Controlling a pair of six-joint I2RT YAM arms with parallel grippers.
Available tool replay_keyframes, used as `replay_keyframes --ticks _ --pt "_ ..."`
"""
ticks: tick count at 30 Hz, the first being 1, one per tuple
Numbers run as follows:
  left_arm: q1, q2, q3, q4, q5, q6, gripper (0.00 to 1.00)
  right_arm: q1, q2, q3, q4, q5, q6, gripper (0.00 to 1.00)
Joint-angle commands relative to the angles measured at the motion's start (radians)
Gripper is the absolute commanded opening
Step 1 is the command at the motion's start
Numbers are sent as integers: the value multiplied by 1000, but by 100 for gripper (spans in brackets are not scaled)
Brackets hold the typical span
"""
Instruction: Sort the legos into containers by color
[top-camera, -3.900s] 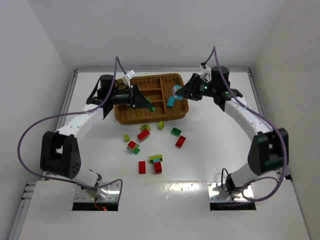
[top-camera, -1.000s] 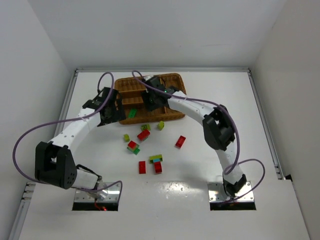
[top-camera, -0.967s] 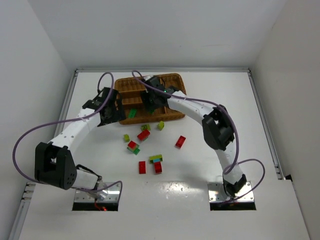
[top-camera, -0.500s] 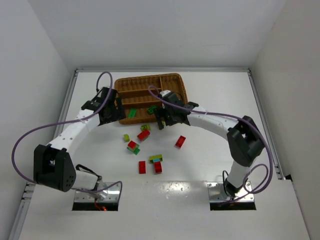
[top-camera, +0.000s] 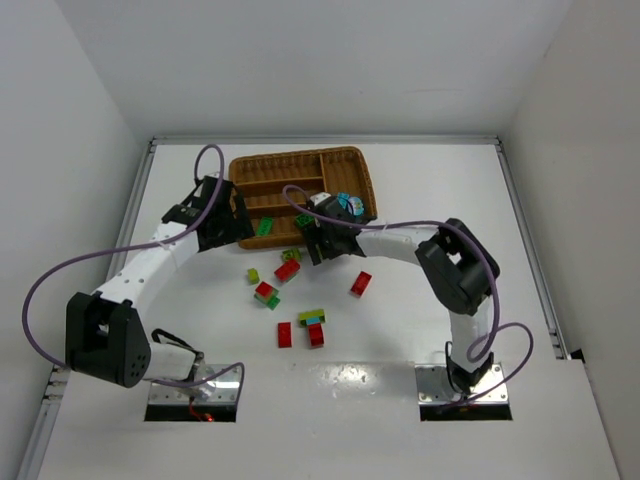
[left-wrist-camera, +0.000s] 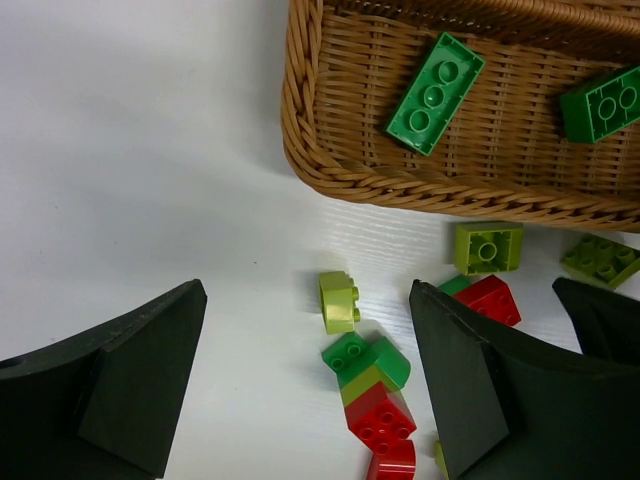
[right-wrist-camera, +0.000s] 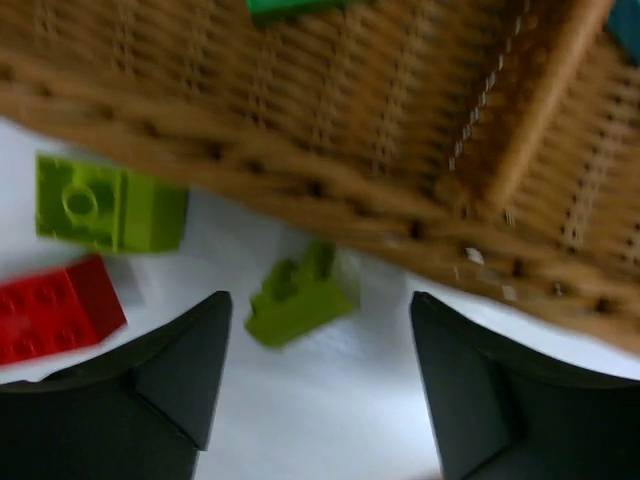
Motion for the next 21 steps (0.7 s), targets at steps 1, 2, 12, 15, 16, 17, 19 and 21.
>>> replay_keyframes --ticks 1,2,12,15,16,17,19,21 --pt "-6 -30 6 24 14 15 89 6 30 79 92 31 -11 71" --pt "-6 -30 6 24 14 15 89 6 30 79 102 31 -11 69" --pt "-6 -30 24 24 14 24 89 58 -66 27 112 111 8 33" --pt "-6 -30 24 24 3 24 89 69 -146 -6 72 143 20 33" --pt "-6 -30 24 24 3 24 89 69 -193 -19 60 155 46 33" --pt "-6 -30 35 24 3 33 89 69 -214 -19 35 165 46 33" --pt "-6 -30 49 24 -9 33 89 69 -240 -2 -3 189 66 33" --pt "-6 -30 58 14 -23 33 89 55 -240 36 -23 203 66 33"
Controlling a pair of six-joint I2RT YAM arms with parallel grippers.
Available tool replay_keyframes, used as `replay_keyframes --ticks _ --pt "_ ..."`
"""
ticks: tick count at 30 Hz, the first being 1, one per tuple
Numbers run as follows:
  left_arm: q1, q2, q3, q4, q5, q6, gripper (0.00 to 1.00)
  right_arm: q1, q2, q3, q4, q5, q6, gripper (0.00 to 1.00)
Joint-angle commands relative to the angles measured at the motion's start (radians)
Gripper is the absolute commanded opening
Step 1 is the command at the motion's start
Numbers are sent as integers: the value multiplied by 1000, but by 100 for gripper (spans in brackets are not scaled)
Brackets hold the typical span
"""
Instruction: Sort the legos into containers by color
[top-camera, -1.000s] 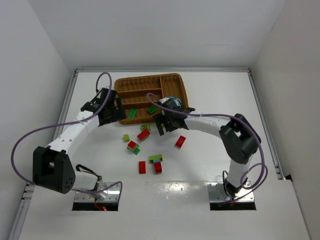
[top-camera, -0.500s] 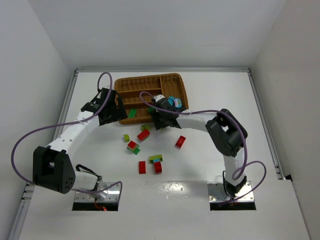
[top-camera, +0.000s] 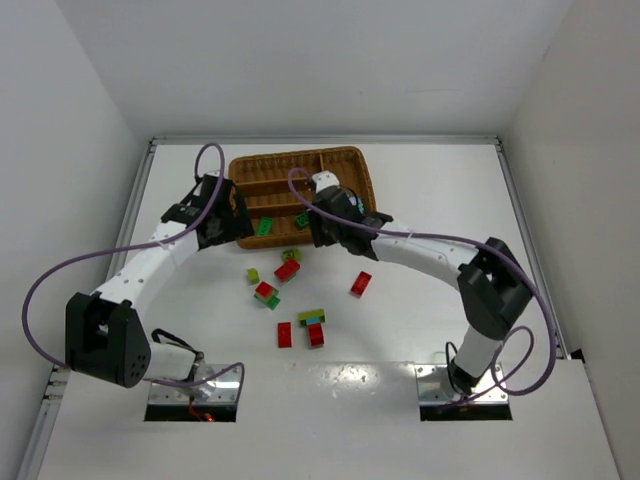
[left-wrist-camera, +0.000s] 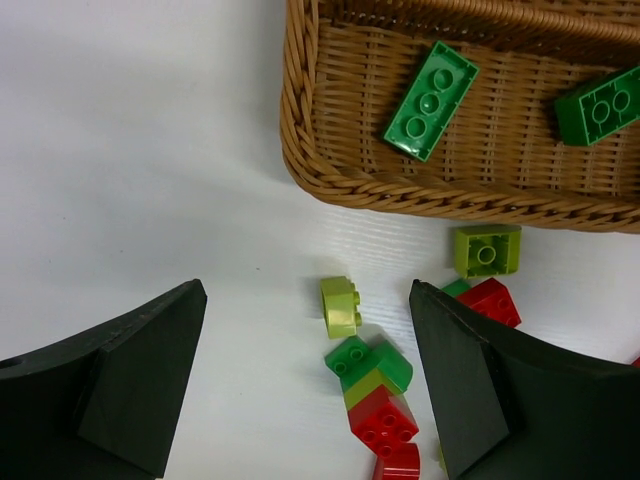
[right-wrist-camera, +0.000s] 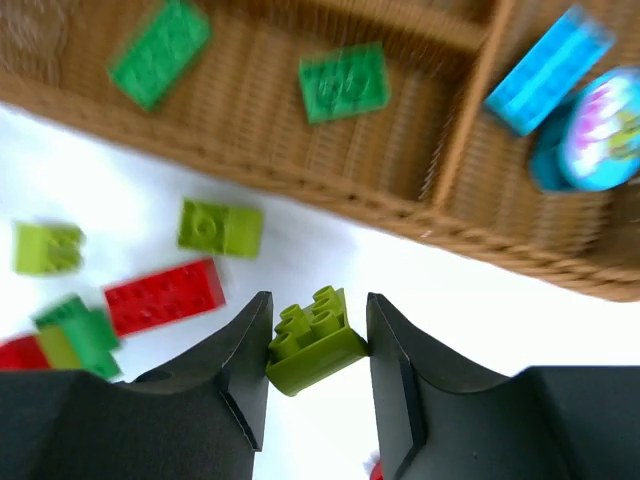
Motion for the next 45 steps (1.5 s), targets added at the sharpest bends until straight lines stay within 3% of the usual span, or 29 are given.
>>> replay_keyframes --ticks 1,7,18,23,24,27,28,29,32,38,45 --pt "-6 -30 54 8 -39 11 89 -11 -21 104 -38 65 29 33" --pt "-6 -74 56 -2 -101 -11 89 -47 186 369 -83 85 8 35" --pt "3 -111 31 18 -91 -9 89 -88 517 826 -100 76 8 36" --pt "3 -93 22 18 -82 -9 89 -108 607 890 -74 65 17 37" --pt "3 -83 22 18 -70 -9 89 -108 626 912 -74 56 26 40" --pt "12 -56 11 18 -17 -9 90 -117 691 1021 -142 44 26 69" --pt "12 -45 -3 18 -3 -24 90 -117 691 1040 -167 44 26 73" --pt "12 -33 -12 18 13 -50 90 -117 691 1026 -181 44 26 78" --pt "-3 -20 -64 27 40 -92 92 -117 579 858 -100 64 26 79" --pt "-66 3 -165 107 28 -219 85 -117 259 508 11 110 46 79" --pt "-150 105 -207 139 -6 -342 79 -117 22 201 2 142 46 79"
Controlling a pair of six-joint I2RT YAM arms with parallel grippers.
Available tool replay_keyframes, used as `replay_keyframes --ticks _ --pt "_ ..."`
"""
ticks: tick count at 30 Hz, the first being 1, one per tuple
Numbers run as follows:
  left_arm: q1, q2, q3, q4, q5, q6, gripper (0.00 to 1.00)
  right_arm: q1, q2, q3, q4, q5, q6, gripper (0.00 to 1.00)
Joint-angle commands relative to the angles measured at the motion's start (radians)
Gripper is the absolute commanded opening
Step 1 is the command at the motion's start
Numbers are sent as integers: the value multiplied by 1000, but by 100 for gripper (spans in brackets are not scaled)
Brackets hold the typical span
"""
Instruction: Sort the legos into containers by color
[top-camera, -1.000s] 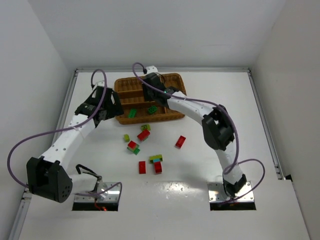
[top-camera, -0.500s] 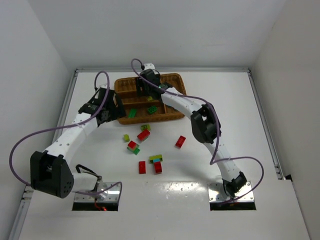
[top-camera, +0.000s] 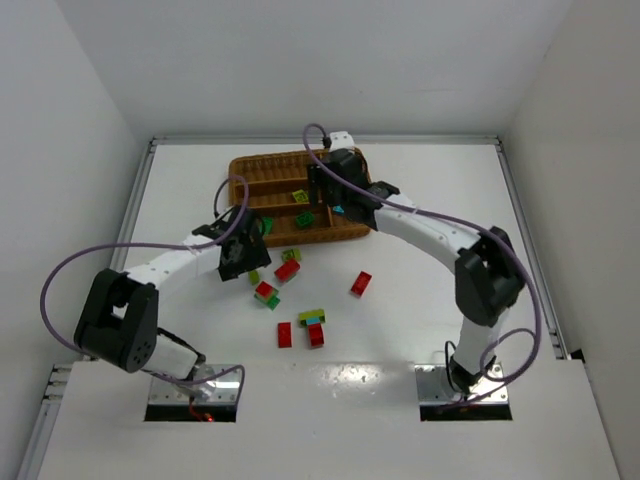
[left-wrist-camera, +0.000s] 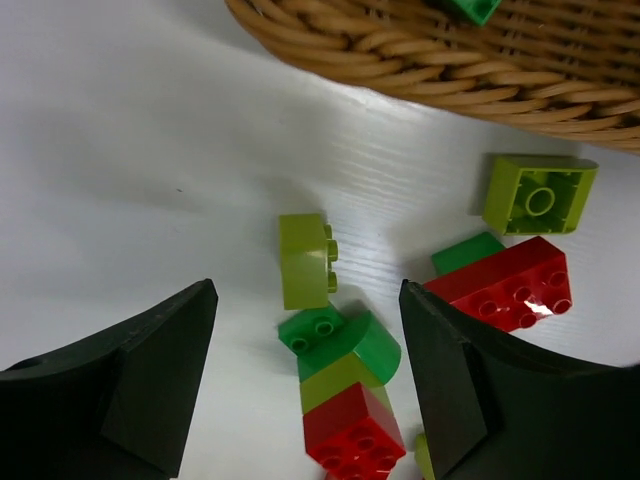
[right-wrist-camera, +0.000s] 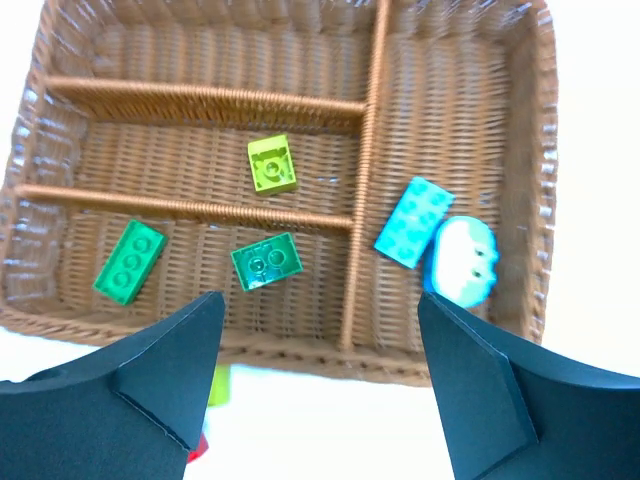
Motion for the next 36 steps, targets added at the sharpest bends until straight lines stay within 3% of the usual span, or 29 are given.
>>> replay_keyframes --ticks 1,6,9,10,13,19,22,26,36 --pt "-25 31 -14 53 -33 -104 75 0 -107 -95 40 46 26 79" --pt "-34 66 -46 88 -60 -141 65 0 -166 -161 18 55 26 79" --pt "-34 79 -56 99 -89 -141 52 0 -166 -152 -9 78 26 78" --pt "-34 79 -56 99 -99 -141 41 0 -166 -152 -9 78 26 78" --pt "-34 88 -45 121 -99 -117 26 0 -176 -152 -20 78 26 78" --pt "-34 57 33 61 -118 -23 22 0 -210 -152 -43 114 15 78" --pt "-34 -13 165 11 -129 30 22 0 -238 -171 -68 114 6 78" --pt "-11 3 323 -17 -139 89 22 0 -279 -217 -91 37 -3 78" --pt "64 394 743 19 -86 140 22 18 -345 -332 -153 -11 83 78"
